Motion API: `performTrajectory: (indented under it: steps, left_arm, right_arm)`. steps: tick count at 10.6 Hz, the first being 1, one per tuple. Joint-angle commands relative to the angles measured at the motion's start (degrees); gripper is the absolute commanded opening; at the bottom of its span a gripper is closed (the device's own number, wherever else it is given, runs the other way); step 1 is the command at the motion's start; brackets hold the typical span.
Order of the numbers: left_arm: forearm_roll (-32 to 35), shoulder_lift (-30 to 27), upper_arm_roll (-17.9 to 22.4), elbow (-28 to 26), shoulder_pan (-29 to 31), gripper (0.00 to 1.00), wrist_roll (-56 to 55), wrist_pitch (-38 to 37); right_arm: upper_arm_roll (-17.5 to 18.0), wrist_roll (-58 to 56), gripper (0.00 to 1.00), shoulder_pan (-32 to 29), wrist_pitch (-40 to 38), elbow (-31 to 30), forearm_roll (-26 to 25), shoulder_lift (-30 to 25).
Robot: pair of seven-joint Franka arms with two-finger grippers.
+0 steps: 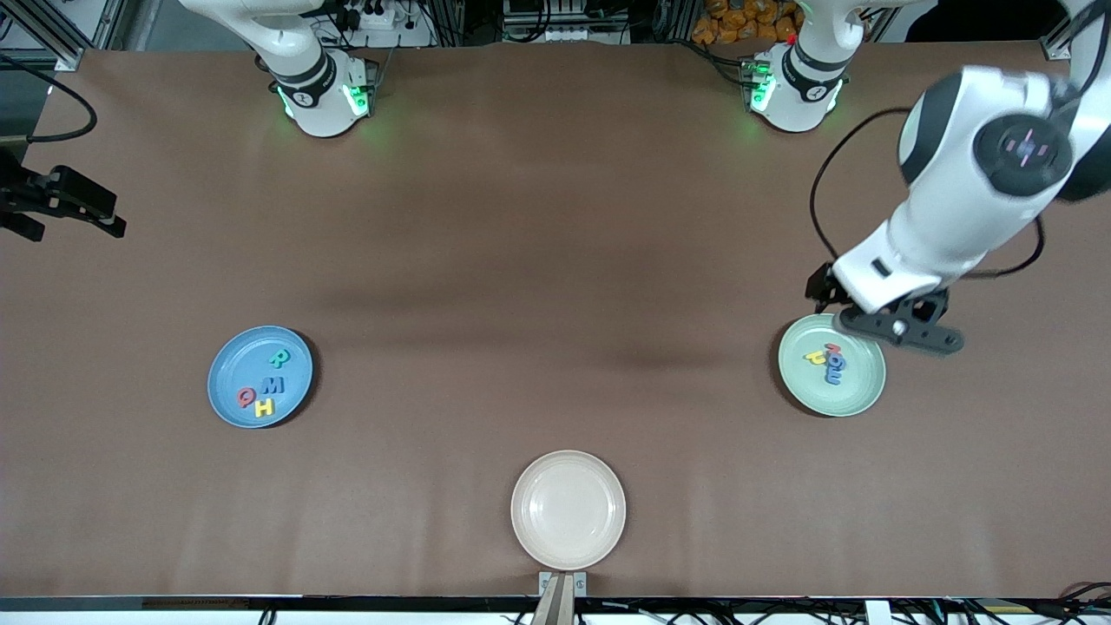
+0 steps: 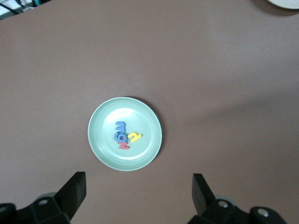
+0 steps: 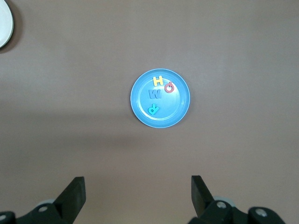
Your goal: Sort uppercase to blue plate, lowercase to green plate
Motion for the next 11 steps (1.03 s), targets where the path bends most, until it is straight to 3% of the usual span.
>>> performTrajectory:
  steps: [1, 7, 9, 11]
  left_arm:
    - [-5.3, -5.3, 7.9, -1.7, -5.4, 1.00, -0.6, -2.4]
    - [-7.0, -8.8, 11.0, 3.3, -8.1, 1.00, -1.3, -9.7]
    - [-6.7, -9.6, 10.9, 3.1, -8.9, 1.00, -10.9, -10.7]
    - [-6.8, -9.8, 10.9, 2.9, -8.8, 1.00, -11.3, -10.7]
  right_arm:
    - [0.7, -0.3, 1.00, -0.8, 0.3, -0.5, 0.0, -0.5]
    - [0.7, -0.3, 1.00, -1.0, 0.6, -0.5, -0.2, -0.4]
    - [0.7, -0.3, 1.00, -1.1, 0.6, -0.6, -0.2, -0.5]
    - [0.5, -1.6, 1.00, -1.3, 0.5, -0.6, -0.3, -0.5]
